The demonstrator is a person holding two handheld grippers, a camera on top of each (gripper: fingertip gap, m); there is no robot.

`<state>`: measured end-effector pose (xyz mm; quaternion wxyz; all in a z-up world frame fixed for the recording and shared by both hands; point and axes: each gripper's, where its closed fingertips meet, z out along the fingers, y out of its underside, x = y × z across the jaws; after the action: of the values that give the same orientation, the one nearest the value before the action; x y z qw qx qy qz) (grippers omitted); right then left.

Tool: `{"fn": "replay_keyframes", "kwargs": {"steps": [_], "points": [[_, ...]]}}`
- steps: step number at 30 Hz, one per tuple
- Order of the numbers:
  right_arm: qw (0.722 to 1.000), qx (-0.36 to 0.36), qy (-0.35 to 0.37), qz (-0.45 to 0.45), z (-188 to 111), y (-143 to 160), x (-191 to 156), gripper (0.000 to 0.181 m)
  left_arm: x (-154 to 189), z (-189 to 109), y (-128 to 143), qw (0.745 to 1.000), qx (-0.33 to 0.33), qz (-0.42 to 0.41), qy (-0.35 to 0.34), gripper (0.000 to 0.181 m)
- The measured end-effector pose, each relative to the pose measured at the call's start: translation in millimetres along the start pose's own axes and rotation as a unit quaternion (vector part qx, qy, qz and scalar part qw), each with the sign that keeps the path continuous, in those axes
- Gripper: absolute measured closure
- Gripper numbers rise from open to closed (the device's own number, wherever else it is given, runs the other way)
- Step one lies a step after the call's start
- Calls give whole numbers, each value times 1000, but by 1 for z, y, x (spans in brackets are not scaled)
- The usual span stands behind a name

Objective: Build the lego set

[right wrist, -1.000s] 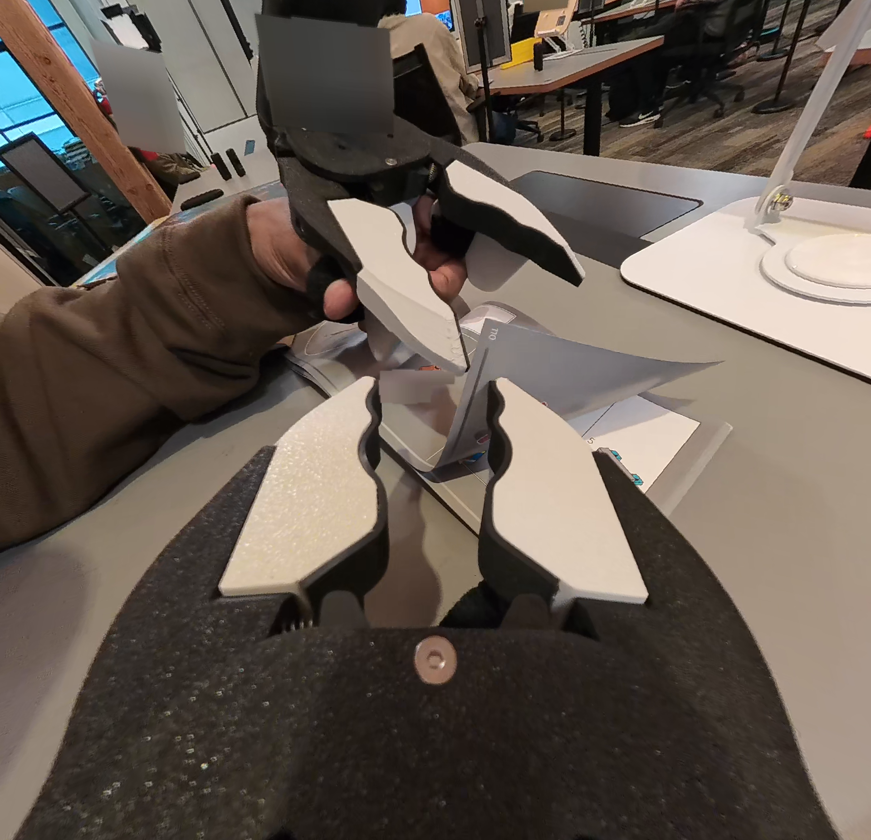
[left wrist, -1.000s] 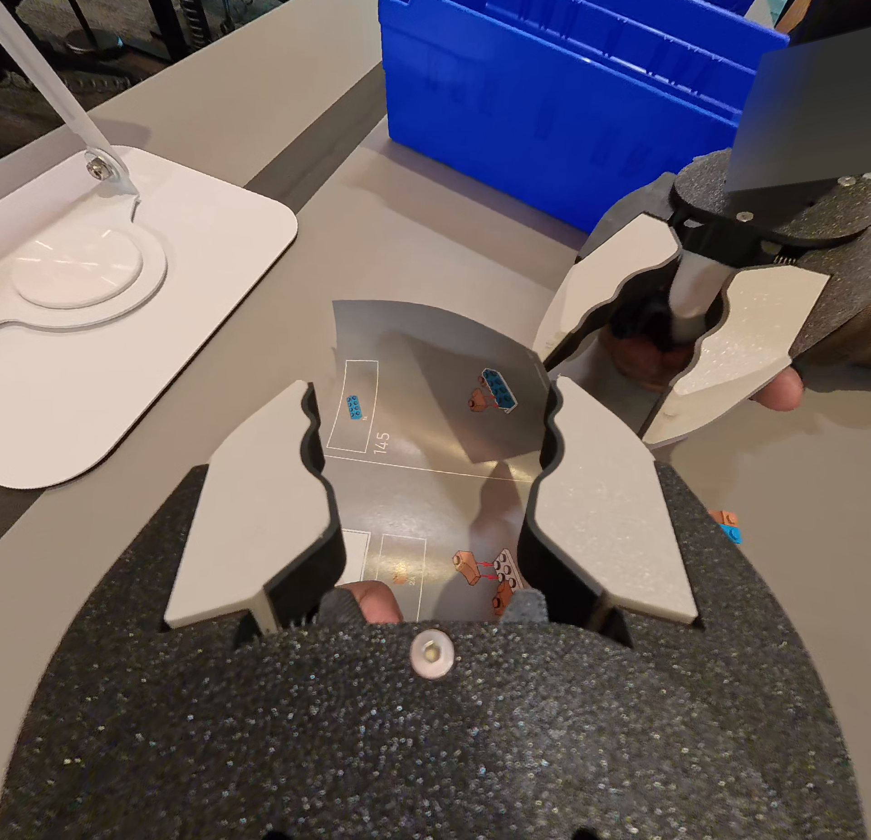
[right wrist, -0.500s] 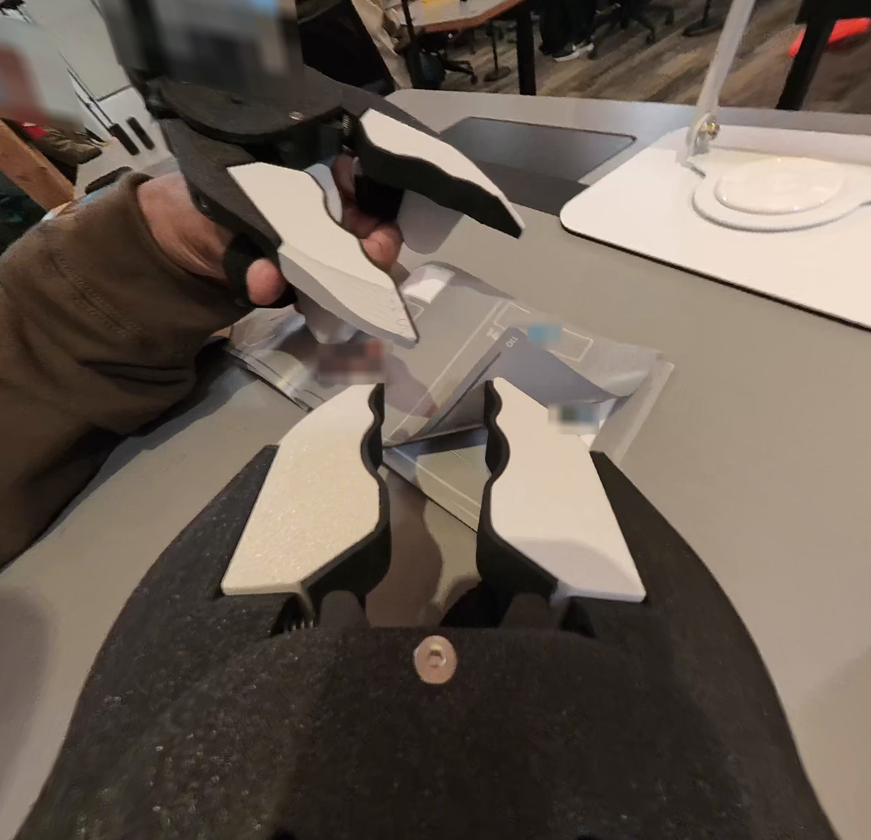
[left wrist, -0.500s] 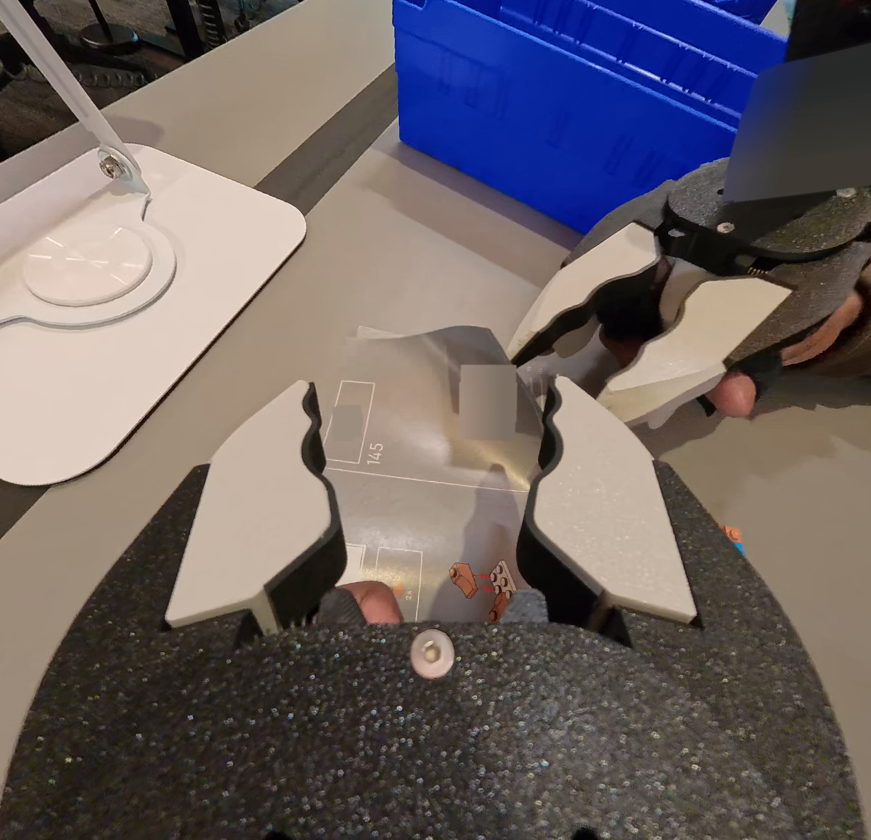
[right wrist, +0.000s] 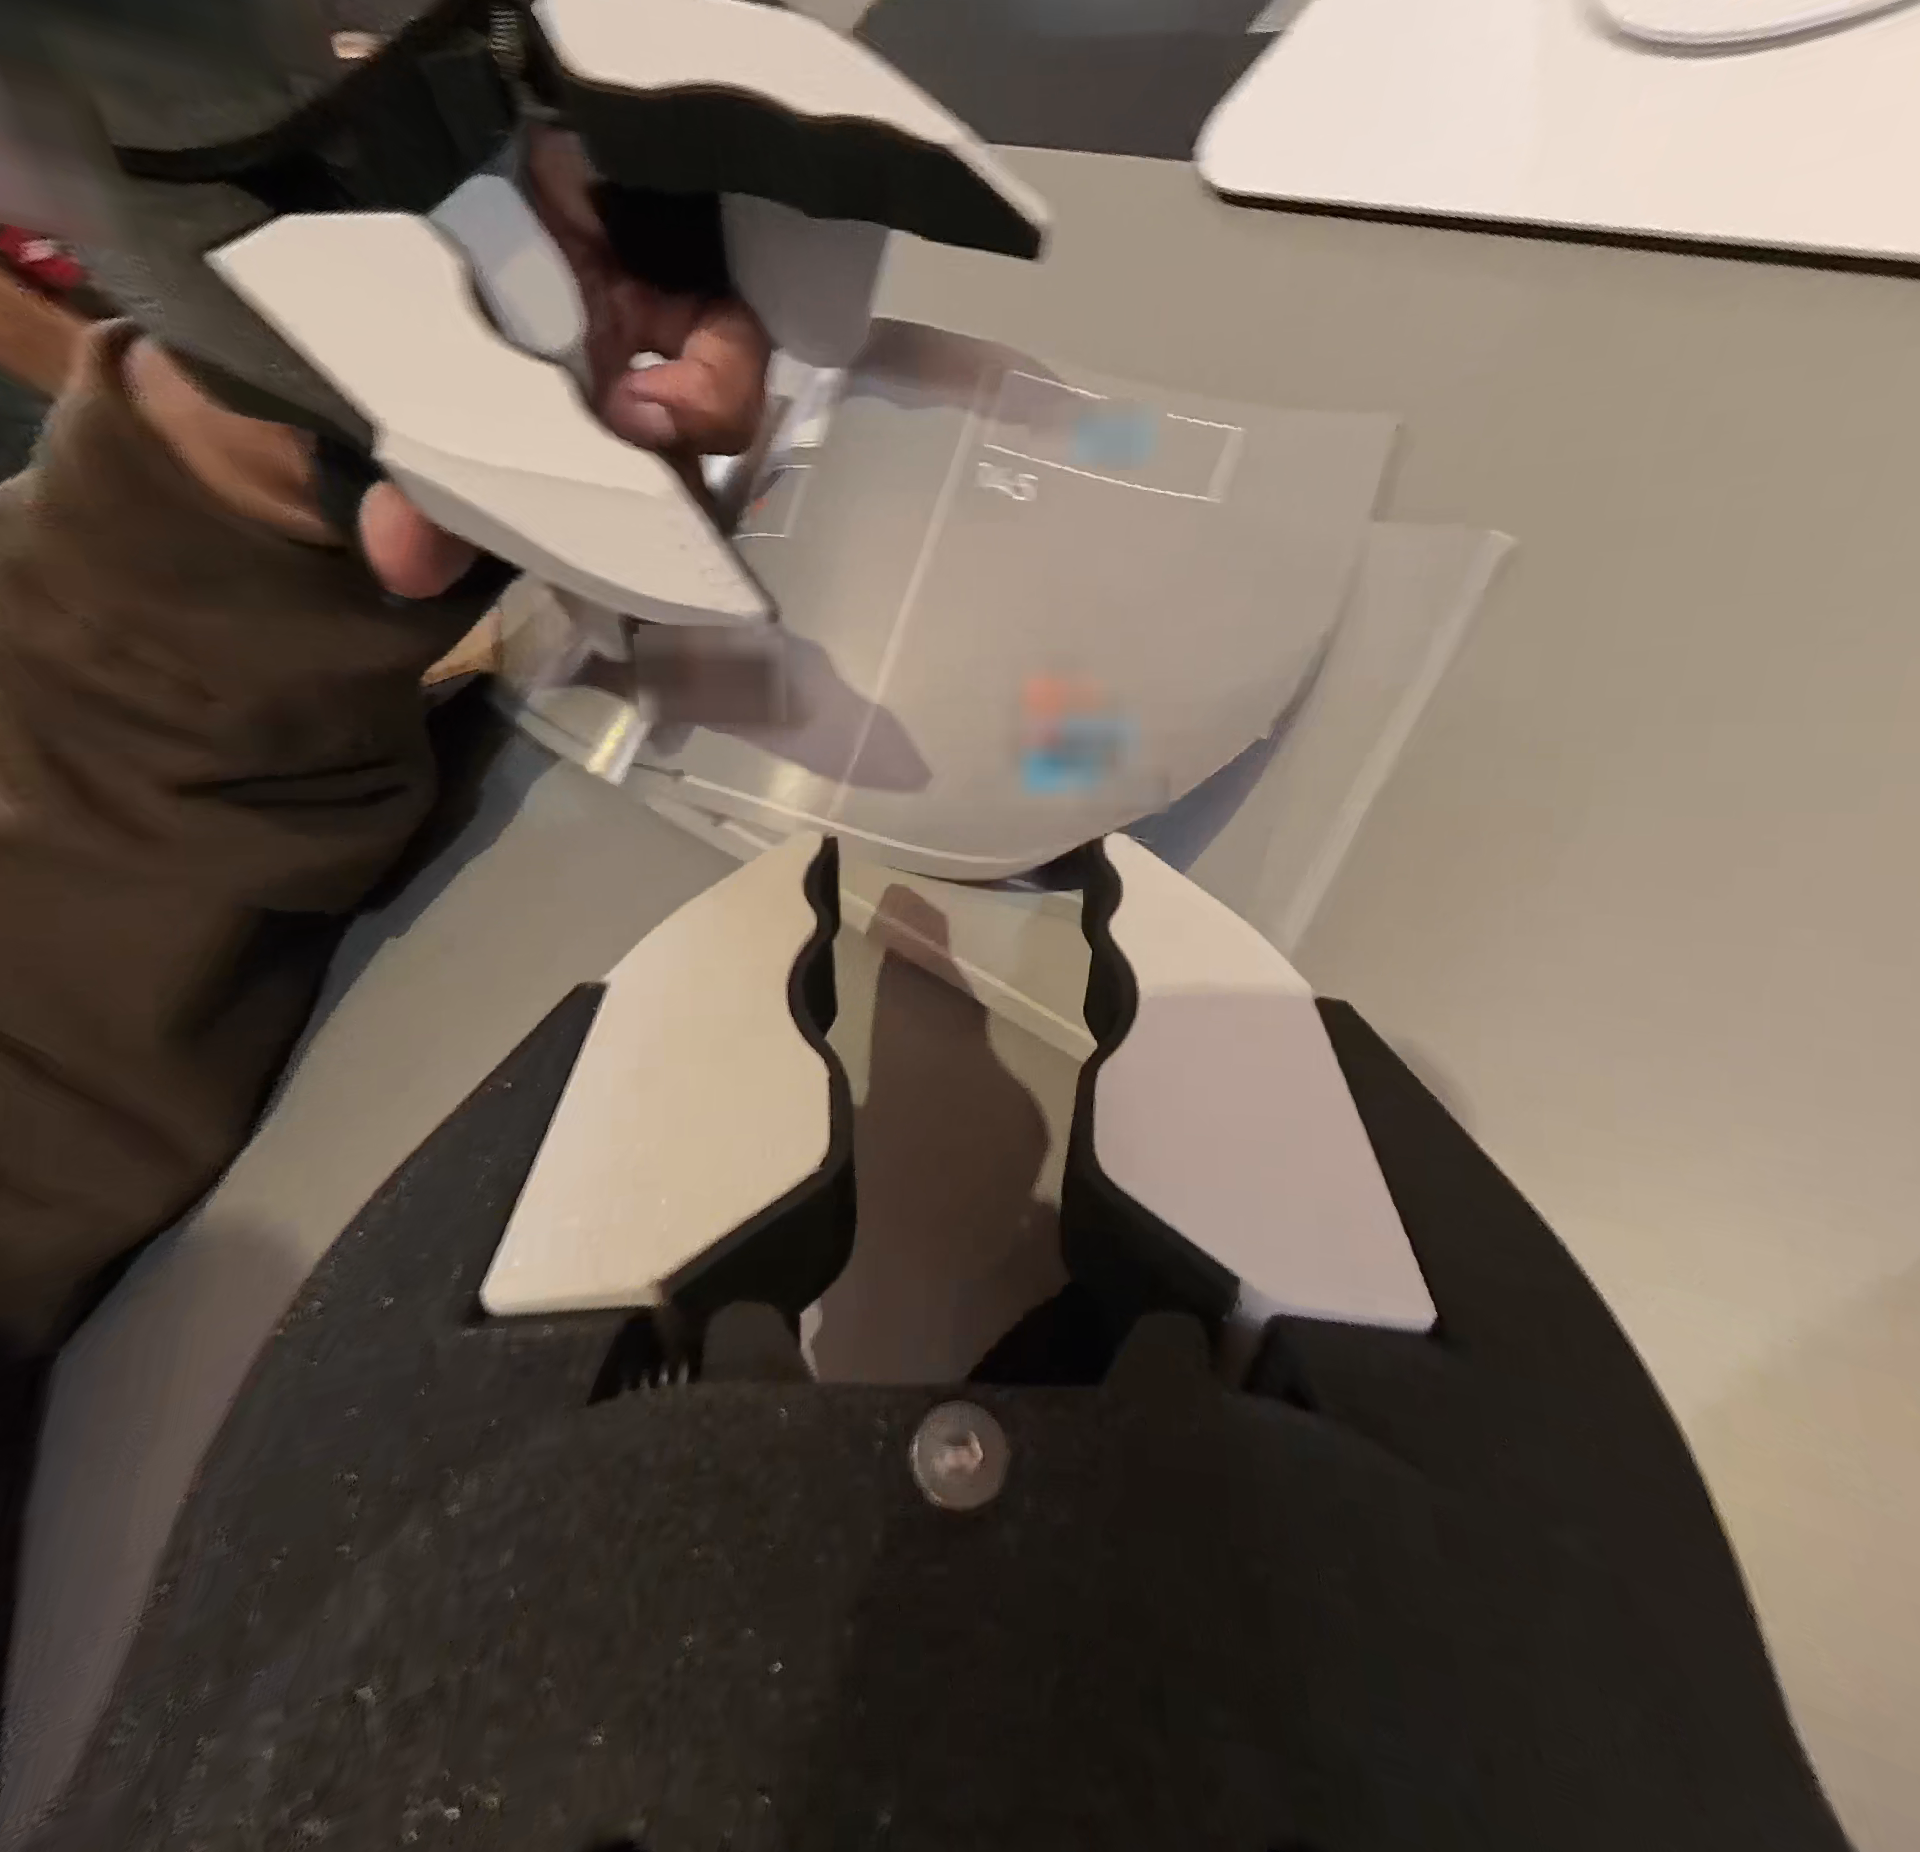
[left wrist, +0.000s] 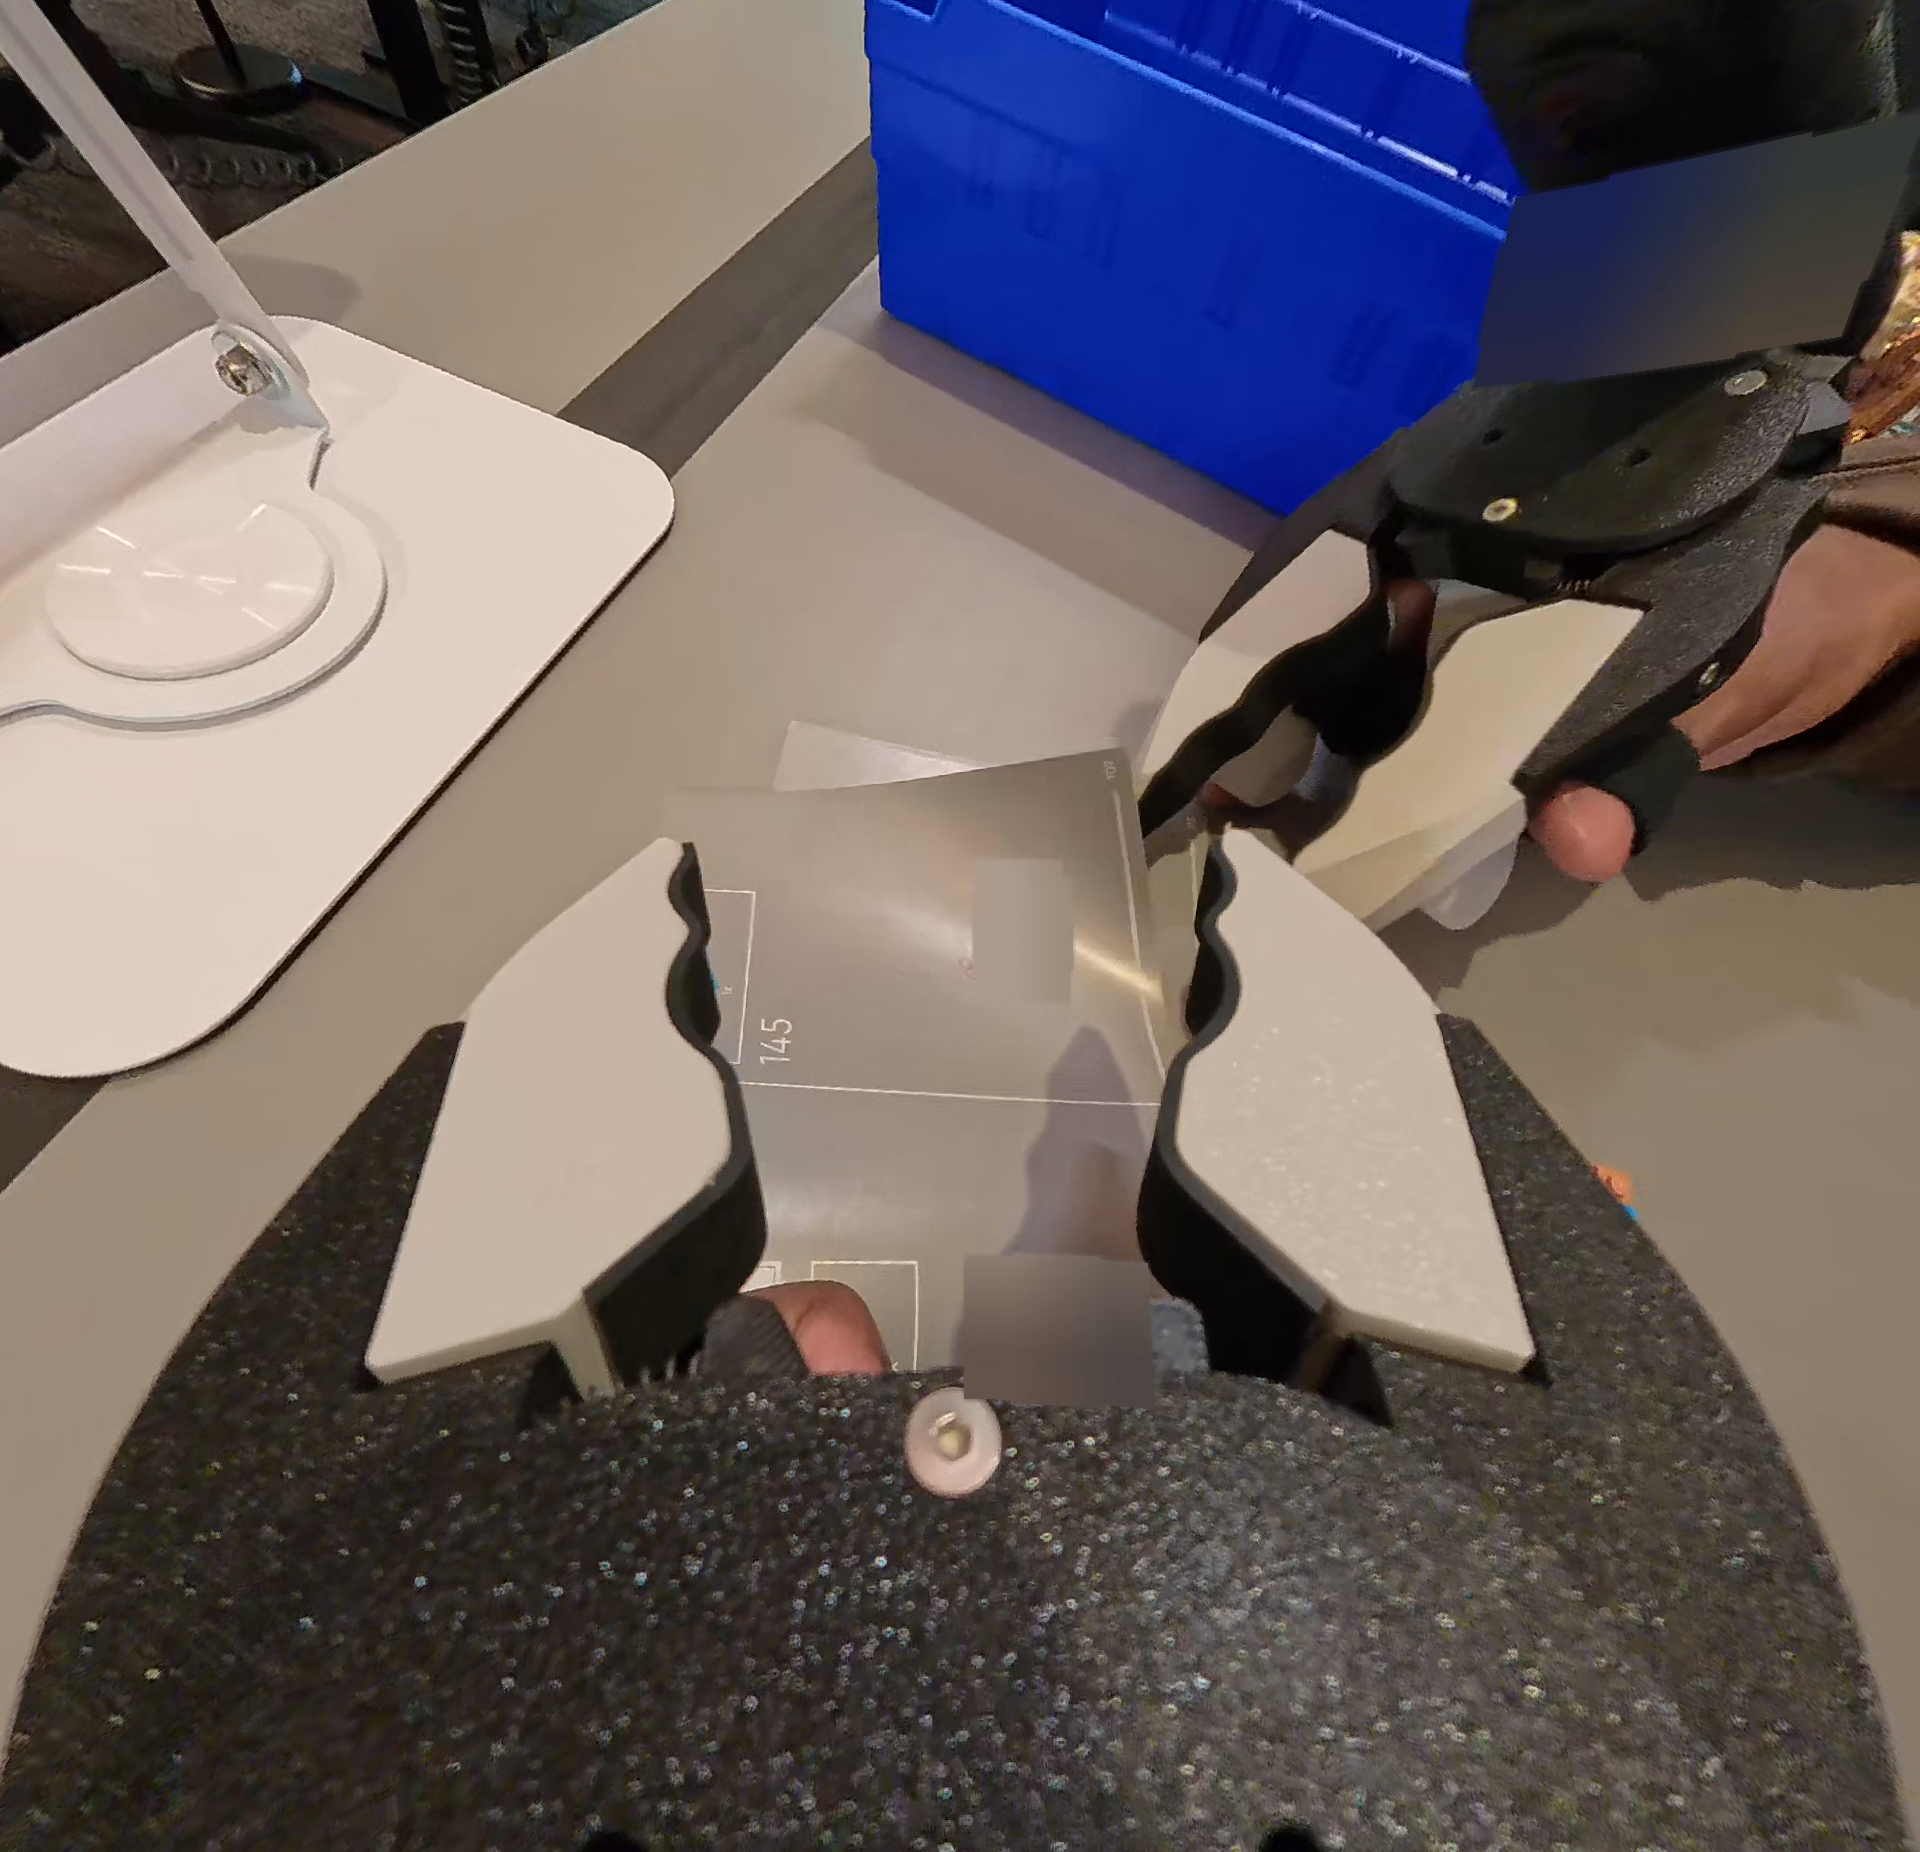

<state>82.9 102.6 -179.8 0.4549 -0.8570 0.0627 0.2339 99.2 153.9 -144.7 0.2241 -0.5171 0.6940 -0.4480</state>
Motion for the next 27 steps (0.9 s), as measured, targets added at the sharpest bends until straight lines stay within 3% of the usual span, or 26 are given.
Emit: {"fn": "replay_keyframes", "kwargs": {"steps": [3, 10, 27], "points": [[999, 16, -35, -16, -1, -4, -10, 134, 1, 2, -1, 1000, -3, 3, -4, 91], [997, 15, -33, -66, 5, -4, -19, 133, 7, 11, 0, 999, -20, 23, -13, 91], [997, 21, -40, -63, 4, -5, -20, 133, -5, 20, 9, 997, -48, 27, -60, 91]]}}
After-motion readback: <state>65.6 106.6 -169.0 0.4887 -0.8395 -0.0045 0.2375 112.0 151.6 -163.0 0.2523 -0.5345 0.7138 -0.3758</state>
